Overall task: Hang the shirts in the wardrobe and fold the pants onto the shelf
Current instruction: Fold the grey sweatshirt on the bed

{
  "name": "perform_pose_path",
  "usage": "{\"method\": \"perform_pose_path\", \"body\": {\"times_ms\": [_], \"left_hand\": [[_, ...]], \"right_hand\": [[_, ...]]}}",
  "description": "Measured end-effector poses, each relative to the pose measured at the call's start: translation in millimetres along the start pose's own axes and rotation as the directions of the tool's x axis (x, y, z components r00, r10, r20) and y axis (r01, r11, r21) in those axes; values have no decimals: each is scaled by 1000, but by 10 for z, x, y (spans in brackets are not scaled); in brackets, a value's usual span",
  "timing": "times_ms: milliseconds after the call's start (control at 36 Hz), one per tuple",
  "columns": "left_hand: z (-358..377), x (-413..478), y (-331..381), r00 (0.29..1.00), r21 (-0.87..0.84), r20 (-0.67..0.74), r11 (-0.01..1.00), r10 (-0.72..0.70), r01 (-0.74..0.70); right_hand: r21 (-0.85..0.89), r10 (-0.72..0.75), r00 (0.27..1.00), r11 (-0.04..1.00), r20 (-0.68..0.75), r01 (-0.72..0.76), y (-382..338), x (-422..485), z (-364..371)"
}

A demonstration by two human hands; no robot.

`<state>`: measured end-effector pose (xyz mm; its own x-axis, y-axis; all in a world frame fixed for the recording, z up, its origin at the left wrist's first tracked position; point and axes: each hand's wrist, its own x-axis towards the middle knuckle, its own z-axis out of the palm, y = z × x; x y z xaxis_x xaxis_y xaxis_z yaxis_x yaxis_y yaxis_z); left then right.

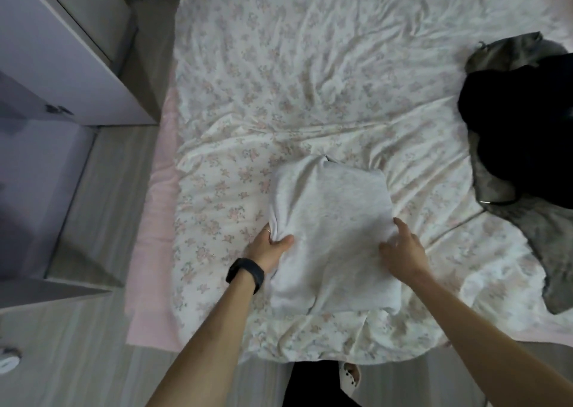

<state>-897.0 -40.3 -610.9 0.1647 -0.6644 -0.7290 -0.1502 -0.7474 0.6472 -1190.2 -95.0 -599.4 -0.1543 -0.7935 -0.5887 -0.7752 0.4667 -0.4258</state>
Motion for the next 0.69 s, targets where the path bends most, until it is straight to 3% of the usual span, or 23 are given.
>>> {"method": "perform_pose_path", "body": {"times_ms": [167, 306, 472, 556, 694], "left_hand": [[108, 92, -49, 986, -43, -163, 999, -27, 20], [196, 129, -59, 972, -16, -230, 999, -46, 43], [233, 154, 19, 986, -78, -138, 994, -89, 79], [162, 115, -21, 996, -150, -85, 989, -26, 13], [24, 11, -92, 978, -186, -132, 965, 162, -185]], "right_hand": [[-97, -46, 999, 994, 14, 47, -129, -292, 346], [-28, -46, 999, 999, -6, 46, -35, -124, 305], [57, 68, 997, 996, -40, -66, 163, 72, 96], [60, 87, 996, 994, -8, -86, 179, 146, 36], [86, 59, 997, 994, 53, -64, 107, 168, 55]]}}
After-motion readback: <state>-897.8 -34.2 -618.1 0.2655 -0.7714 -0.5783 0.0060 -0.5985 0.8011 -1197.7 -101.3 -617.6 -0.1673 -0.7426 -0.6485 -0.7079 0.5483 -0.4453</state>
